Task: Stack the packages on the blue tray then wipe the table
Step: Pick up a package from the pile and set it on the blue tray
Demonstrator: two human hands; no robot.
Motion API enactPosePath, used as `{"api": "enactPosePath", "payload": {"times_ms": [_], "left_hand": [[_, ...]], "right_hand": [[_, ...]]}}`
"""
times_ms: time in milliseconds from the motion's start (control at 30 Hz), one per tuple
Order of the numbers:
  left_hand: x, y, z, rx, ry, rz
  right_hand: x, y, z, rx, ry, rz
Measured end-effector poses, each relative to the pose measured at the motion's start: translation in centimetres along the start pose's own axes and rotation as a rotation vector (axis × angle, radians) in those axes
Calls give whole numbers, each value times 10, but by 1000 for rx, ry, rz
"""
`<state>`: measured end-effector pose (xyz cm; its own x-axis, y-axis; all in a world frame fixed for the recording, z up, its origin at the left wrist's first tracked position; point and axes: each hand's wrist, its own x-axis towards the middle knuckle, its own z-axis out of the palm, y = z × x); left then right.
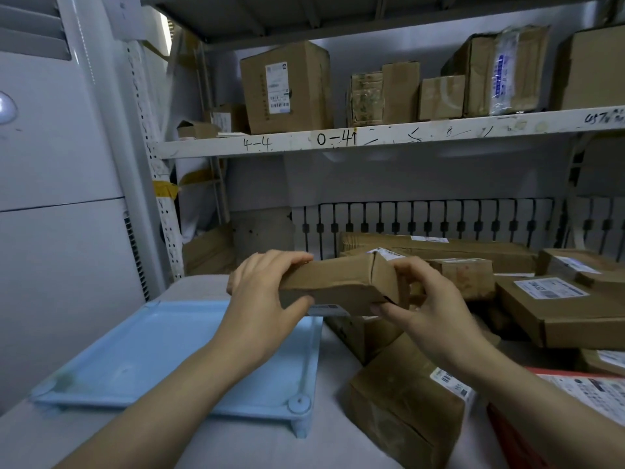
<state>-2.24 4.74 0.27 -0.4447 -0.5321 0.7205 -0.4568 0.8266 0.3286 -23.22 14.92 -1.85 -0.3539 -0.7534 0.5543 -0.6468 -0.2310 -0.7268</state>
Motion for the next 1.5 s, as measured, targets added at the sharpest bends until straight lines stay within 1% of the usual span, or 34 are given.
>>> {"api": "enactPosePath", "payload": {"times_ms": [133, 233, 367, 433, 533, 667, 833, 1000, 1167, 1333, 1500], "left_hand": [[2, 7, 1, -77, -18, 43], [2, 4, 0, -137, -35, 31], [0, -3, -8, -323, -54, -89], [-1, -5, -12, -452, -49, -164], [-2, -8, -17, -648, -60, -278], [-3, -9, -19, -743, -53, -335], [-5, -10, -15, -845, -76, -383], [-5, -13, -10, -923, -48, -450], [-7, -12, 0, -925, -4, -521], [-13, 4, 13, -841, -93, -554], [-12, 10, 25, -809, -130, -570]], "right_hand": [[-1, -12, 2, -73, 10, -111], [0, -16, 2, -84, 11, -144], [2, -14, 2, 38, 23, -86], [2, -12, 2, 78, -10, -62], [2, -9, 7, 76, -70, -40], [3, -6, 14, 70, -129, 1], [4, -5, 18, 94, -163, 13], [1, -8, 17, 106, -176, 20], [1, -12, 20, 87, -123, -4], [3, -24, 22, 108, -40, -17], [2, -32, 25, 162, -56, 1]]}}
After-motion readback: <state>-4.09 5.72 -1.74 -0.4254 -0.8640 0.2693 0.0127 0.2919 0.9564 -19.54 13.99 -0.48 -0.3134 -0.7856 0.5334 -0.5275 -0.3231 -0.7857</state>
